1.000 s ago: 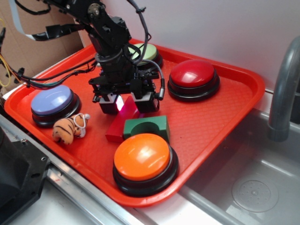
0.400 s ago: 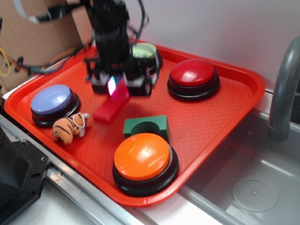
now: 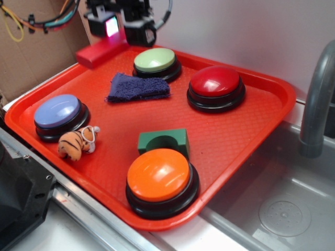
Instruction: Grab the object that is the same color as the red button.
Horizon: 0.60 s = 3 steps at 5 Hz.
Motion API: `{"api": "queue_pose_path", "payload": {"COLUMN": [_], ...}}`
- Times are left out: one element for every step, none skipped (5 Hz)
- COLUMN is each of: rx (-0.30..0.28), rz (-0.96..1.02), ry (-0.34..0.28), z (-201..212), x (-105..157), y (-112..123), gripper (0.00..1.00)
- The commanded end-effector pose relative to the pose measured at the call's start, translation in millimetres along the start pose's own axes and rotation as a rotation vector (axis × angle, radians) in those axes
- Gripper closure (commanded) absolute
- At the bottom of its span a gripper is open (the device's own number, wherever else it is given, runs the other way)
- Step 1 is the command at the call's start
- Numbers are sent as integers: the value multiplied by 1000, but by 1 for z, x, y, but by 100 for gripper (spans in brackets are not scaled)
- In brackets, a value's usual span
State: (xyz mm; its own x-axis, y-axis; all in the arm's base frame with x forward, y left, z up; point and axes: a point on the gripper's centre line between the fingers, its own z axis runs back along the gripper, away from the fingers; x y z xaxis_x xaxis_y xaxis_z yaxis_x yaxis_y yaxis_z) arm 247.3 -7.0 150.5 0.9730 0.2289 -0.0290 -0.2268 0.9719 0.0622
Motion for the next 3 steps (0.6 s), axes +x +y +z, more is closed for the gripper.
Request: {"api": "queue_pose_path", "payload": {"rx": [-50,-64,-42], "rz": [-42,-74,-23], "ry": [-60,-93,-55], "z": [55,56,40], "x": [21,20,23], "y": [19,18,22], "gripper": [100,100,100]}}
